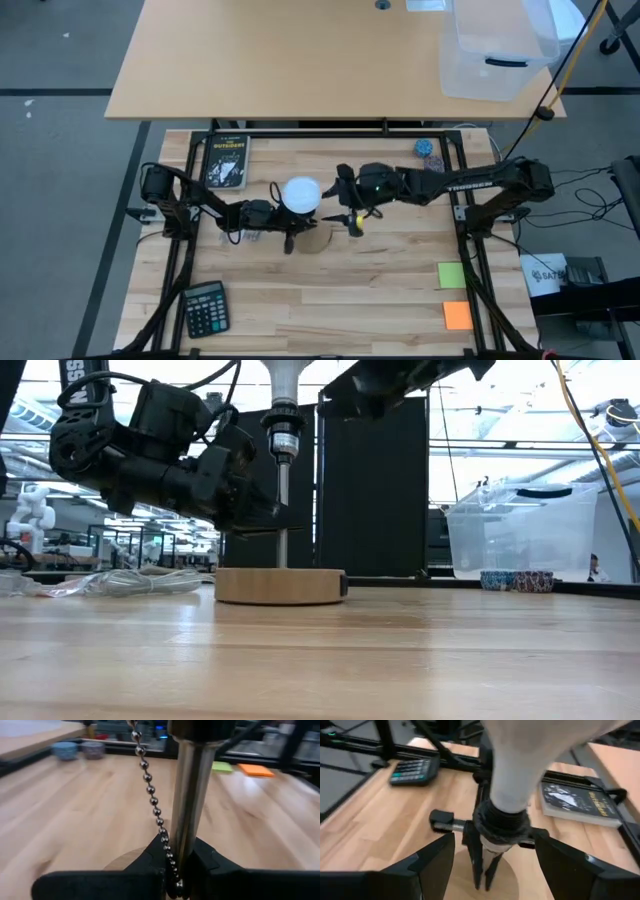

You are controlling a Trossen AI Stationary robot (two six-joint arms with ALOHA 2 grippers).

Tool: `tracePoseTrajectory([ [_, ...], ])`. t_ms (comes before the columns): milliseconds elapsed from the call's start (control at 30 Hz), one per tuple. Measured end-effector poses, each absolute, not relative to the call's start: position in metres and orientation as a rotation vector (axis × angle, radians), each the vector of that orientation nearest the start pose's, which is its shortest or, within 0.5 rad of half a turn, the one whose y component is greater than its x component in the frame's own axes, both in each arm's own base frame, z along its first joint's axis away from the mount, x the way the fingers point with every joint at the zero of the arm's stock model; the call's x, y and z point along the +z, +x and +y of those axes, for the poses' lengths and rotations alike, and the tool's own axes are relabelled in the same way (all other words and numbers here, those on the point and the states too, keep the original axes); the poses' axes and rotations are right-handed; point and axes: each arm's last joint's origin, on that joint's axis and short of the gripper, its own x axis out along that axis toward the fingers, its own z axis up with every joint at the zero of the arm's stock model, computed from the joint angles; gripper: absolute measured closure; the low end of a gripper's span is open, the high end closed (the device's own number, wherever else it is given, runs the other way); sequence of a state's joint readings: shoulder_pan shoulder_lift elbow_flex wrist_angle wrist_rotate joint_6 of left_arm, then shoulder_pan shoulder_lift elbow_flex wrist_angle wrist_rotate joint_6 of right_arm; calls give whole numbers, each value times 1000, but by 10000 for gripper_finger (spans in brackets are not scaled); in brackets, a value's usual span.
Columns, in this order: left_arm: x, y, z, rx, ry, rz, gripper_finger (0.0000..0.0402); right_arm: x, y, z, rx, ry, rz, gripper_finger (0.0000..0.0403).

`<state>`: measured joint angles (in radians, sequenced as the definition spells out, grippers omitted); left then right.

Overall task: Screw lightbulb
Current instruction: Remove the lightbulb from the lamp socket

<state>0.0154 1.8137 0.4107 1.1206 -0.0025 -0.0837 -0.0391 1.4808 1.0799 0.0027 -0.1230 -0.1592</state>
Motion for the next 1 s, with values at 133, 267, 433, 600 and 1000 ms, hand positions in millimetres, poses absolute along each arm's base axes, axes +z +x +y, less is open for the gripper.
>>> tracePoseTrajectory([
  [133,101,276,8,139,-92,276,369,279,343,-1,-16,-133,343,135],
  [267,101,275,11,262,-105,267,369,273,351,3,-183,-142,252,135],
  [433,100,274,13,378,-129,263,369,267,364,5,-245,-98,131,135],
  [600,100,274,14,424,-153,253,369,250,378,2,-360,-57,66,135],
  [1000,100,274,14,430,-164,252,369,243,390,-7,-399,-19,-104,136],
])
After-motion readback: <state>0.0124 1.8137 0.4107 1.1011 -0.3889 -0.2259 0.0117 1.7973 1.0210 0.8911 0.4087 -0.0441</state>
